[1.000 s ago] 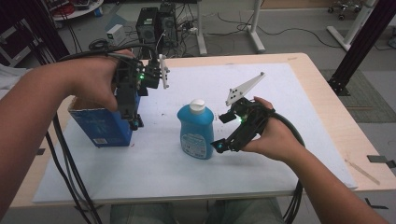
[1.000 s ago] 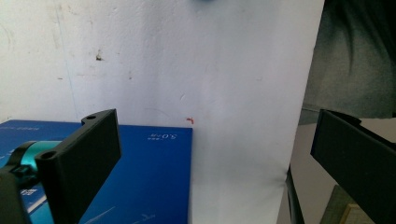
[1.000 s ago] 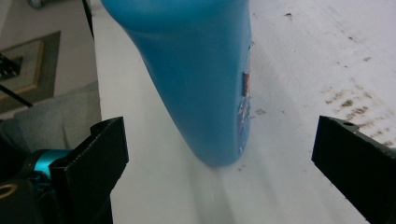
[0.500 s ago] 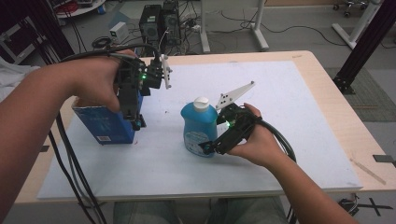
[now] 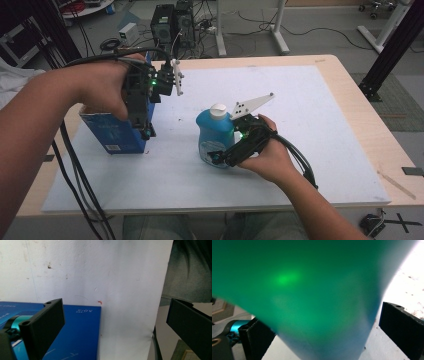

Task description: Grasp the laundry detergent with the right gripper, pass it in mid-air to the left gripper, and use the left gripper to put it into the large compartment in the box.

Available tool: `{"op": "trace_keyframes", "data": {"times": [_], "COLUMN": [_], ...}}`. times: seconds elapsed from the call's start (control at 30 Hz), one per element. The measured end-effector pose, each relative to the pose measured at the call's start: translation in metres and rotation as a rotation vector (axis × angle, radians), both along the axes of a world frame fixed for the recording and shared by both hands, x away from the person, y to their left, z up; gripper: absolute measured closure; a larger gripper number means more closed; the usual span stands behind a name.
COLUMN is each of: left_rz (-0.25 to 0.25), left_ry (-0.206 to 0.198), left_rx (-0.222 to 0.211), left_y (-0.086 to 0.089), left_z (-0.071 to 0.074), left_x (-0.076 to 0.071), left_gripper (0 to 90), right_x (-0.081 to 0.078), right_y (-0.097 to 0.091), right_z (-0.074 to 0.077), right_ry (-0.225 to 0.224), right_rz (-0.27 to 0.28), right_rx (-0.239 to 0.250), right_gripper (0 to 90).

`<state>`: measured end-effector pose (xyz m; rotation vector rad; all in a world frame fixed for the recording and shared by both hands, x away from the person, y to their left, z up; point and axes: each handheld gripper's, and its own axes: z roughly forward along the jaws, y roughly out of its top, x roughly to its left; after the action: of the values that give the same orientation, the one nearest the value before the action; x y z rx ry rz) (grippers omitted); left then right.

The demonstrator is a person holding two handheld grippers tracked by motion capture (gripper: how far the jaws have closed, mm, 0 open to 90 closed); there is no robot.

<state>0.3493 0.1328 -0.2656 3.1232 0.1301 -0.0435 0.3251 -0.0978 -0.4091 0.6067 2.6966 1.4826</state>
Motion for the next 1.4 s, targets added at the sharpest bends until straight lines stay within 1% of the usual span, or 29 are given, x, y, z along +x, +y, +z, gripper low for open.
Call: {"op": "trace_keyframes", "data": {"times": [0.03,0.3,0.33,0.4,0.43,0.67,0.7,0.77,0.87,0.93,1.1,1.13,1.2,1.4], "left_rz": [-0.002,0.001,0.001,0.002,0.003,0.003,0.003,0.003,0.004,0.003,0.003,0.004,0.001,0.002], "left_ry": [0.001,-0.001,-0.001,-0.001,-0.002,-0.004,-0.003,-0.004,-0.004,-0.005,-0.004,-0.004,-0.004,-0.003], "left_rx": [0.002,0.004,0.005,0.004,0.003,0.004,0.004,0.005,0.003,0.002,0.005,0.003,0.004,0.009], "left_y": [0.0005,0.0026,0.0027,0.0027,0.0028,0.0032,0.0032,0.0034,0.0031,0.0031,0.0029,0.0029,0.0027,0.0034], "left_z": [0.0000,-0.0005,-0.0005,-0.0006,-0.0006,-0.0005,-0.0005,-0.0008,-0.0008,-0.0008,-0.0012,-0.0015,-0.0016,-0.0015], "left_x": [0.0000,0.0004,0.0003,0.0004,0.0004,0.0005,0.0006,0.0008,0.0004,0.0003,0.0005,0.0005,0.0006,0.0010], "left_gripper": [1.8,1.8,1.8,1.8,1.8,1.7,1.8,1.8,1.8,1.8,1.8,1.8,1.8,1.7], "right_x": [-0.0005,-0.0029,-0.0033,-0.0039,-0.0040,-0.0042,-0.0045,-0.0045,-0.0054,-0.0068,-0.0071,-0.0073,-0.0077,-0.0075], "right_y": [0.0004,0.0009,0.0011,0.0016,0.0015,0.0021,0.0019,0.0013,0.0014,0.0010,0.0016,0.0015,0.0018,0.0021], "right_z": [-0.0013,-0.0053,-0.0055,-0.0058,-0.0057,-0.0064,-0.0066,-0.0072,-0.0089,-0.0094,-0.0101,-0.0100,-0.0104,-0.0111], "right_ry": [-0.004,-0.031,-0.043,-0.048,-0.054,-0.070,-0.077,-0.075,-0.084,-0.092,-0.104,-0.104,-0.112,-0.113], "right_rz": [-0.003,-0.025,-0.029,-0.031,-0.031,-0.042,-0.046,-0.045,-0.048,-0.046,-0.055,-0.055,-0.056,-0.058], "right_rx": [0.016,0.052,0.054,0.059,0.063,0.065,0.064,0.070,0.071,0.069,0.075,0.077,0.084,0.093], "right_gripper": [2.7,3.0,4.4,6.5,13.4,13.5,13.6,16.4,17.7,20.2,21.0,24.6,25.1,28.5]}}
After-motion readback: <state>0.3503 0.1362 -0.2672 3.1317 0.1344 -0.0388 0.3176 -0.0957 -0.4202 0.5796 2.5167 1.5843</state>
